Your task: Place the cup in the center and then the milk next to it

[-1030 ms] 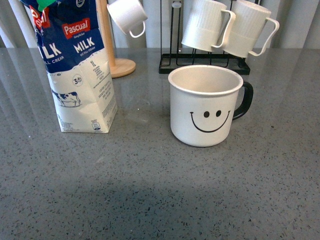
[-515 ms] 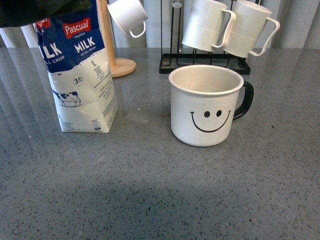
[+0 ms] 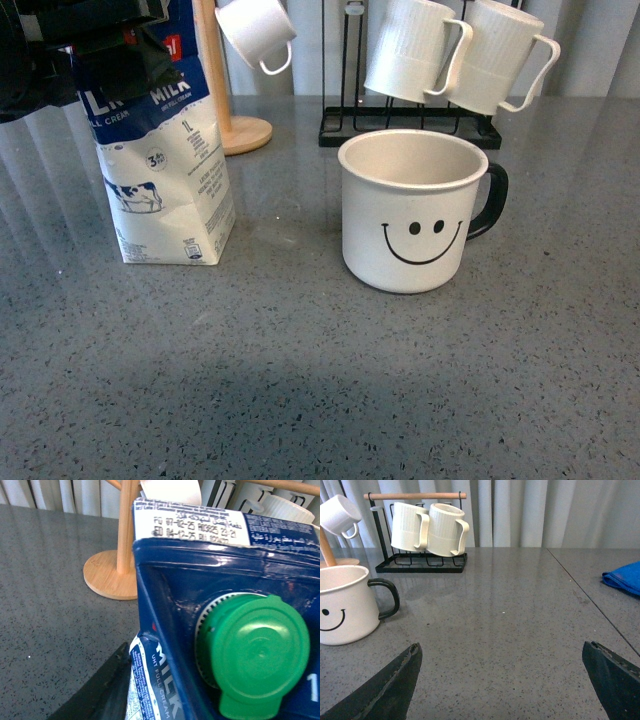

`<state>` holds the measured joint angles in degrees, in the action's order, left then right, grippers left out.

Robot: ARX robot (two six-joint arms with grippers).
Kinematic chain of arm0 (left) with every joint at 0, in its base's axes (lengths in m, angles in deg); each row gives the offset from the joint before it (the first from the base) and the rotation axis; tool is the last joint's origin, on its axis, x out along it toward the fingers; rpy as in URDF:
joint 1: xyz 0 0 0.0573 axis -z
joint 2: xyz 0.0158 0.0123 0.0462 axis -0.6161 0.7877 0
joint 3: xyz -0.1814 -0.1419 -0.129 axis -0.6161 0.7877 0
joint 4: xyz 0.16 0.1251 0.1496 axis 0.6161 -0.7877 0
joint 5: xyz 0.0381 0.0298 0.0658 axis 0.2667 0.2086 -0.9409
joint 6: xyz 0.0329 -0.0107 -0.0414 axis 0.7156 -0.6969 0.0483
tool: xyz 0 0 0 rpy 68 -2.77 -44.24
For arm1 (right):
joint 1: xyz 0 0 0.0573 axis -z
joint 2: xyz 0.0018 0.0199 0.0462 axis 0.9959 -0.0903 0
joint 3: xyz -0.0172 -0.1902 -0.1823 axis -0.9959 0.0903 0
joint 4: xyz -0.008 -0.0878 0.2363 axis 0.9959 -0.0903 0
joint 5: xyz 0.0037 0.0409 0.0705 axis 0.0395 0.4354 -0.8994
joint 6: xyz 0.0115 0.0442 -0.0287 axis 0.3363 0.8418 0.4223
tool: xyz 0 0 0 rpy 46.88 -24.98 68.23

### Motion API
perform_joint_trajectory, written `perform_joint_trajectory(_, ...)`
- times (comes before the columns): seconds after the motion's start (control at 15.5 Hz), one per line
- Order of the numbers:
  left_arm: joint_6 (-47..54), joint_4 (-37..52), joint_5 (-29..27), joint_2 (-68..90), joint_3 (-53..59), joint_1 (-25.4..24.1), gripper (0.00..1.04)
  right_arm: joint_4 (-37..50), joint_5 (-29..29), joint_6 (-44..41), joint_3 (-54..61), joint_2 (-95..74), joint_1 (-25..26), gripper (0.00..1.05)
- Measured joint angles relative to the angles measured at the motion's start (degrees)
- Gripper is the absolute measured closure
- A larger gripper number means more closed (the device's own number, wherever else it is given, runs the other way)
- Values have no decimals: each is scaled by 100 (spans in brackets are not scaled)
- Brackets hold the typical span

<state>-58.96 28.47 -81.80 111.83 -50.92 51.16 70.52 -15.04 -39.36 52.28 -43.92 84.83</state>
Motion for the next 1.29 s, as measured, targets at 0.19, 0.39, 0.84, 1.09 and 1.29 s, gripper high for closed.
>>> perform_joint_trajectory(0.19,9,15,-129,-146,46,92,81,2,0,0,0,0,0,7)
perform_joint_trajectory(0.39,7,-61,-461,-745,376,310,102,2,0,0,0,0,0,7)
perform_joint_trajectory(0.84,-212,380,-1840,-1003,481,1591,102,2,0,0,0,0,0,7)
perform_joint_trajectory(1.09,-466,776,-2199,-501,481,1954,102,2,0,0,0,2,0,7)
perform_joint_trajectory(1.29,-595,1034,-2334,-188,481,2085,102,0,0,0,0,0,0,7)
